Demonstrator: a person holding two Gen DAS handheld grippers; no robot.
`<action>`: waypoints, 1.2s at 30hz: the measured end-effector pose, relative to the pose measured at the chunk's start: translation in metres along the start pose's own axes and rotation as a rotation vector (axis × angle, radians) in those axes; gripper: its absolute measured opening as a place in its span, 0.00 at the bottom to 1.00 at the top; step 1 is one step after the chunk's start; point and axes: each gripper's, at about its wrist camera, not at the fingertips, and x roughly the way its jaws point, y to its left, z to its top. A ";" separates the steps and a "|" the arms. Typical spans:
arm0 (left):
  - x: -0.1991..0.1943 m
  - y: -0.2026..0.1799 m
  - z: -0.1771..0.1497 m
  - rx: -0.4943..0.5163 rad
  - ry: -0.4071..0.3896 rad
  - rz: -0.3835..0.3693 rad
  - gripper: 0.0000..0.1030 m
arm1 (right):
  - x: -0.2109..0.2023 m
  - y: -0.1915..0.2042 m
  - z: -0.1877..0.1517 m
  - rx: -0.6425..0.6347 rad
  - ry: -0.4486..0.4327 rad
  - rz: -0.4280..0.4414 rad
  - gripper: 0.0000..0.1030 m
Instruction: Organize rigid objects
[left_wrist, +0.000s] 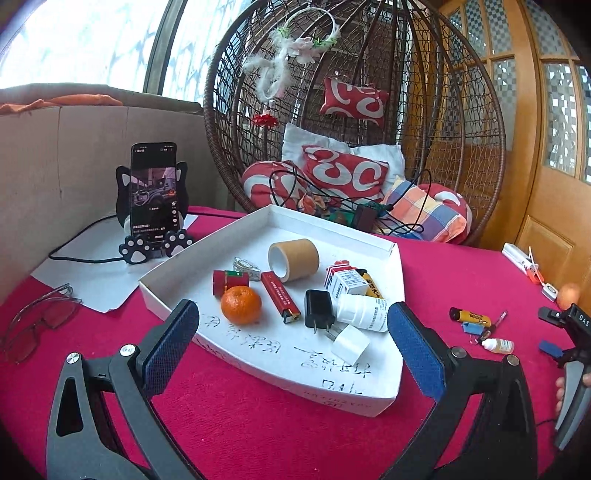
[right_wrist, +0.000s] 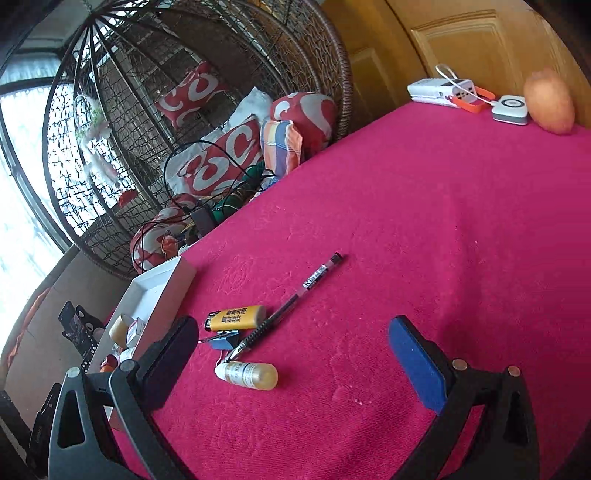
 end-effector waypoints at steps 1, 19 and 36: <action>-0.001 0.000 -0.002 0.001 -0.009 0.010 1.00 | -0.003 -0.004 -0.001 0.017 -0.002 0.009 1.00; 0.007 -0.011 -0.014 0.063 0.006 0.116 1.00 | -0.023 -0.029 -0.009 0.075 -0.076 0.108 1.00; 0.015 -0.013 -0.014 0.082 0.032 0.162 1.00 | -0.035 -0.034 -0.013 0.121 -0.134 0.192 1.00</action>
